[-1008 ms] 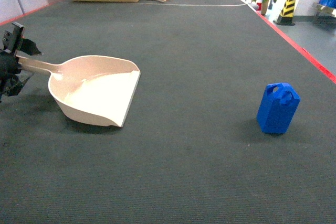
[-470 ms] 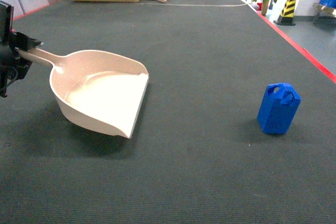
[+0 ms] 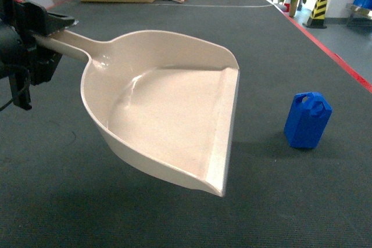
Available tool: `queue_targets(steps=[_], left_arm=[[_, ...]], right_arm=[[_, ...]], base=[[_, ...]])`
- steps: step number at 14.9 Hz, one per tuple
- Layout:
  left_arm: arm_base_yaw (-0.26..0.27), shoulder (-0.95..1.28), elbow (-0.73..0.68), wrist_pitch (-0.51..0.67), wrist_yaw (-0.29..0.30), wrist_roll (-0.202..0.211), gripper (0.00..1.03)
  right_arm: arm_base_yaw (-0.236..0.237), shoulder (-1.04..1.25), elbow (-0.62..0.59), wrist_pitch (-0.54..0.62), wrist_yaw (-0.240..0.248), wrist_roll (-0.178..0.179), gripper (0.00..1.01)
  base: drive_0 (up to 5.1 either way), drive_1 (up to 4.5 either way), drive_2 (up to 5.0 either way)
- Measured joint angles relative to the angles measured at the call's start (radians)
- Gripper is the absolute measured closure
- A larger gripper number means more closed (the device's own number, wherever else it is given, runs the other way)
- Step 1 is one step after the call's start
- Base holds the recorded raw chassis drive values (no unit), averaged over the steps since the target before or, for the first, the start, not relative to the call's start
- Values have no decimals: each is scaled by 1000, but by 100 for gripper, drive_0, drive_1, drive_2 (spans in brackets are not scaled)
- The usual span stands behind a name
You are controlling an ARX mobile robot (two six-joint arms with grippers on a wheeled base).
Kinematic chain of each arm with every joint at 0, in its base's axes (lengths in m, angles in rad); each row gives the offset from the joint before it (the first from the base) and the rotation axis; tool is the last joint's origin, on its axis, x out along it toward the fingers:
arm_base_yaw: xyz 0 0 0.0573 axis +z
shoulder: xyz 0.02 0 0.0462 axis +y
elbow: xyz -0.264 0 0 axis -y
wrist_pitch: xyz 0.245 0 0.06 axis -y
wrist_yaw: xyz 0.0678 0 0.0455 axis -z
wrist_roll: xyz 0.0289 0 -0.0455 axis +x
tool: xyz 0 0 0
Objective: Place part in tray to right shelf
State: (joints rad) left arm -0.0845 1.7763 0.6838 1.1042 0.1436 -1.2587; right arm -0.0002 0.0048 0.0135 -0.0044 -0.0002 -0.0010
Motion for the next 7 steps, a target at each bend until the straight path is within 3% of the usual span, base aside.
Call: queue_targets(steps=[3,7], left_arm=[[-48,-26,-65,-19,-86,-61,87],[-141,-48,-88,52,-72,-176,87]], right_arm=[[0,0,0,0,0,0,3],[0,0,0,0,0,0,3]], base=[[0,0,0],[0,0,0]])
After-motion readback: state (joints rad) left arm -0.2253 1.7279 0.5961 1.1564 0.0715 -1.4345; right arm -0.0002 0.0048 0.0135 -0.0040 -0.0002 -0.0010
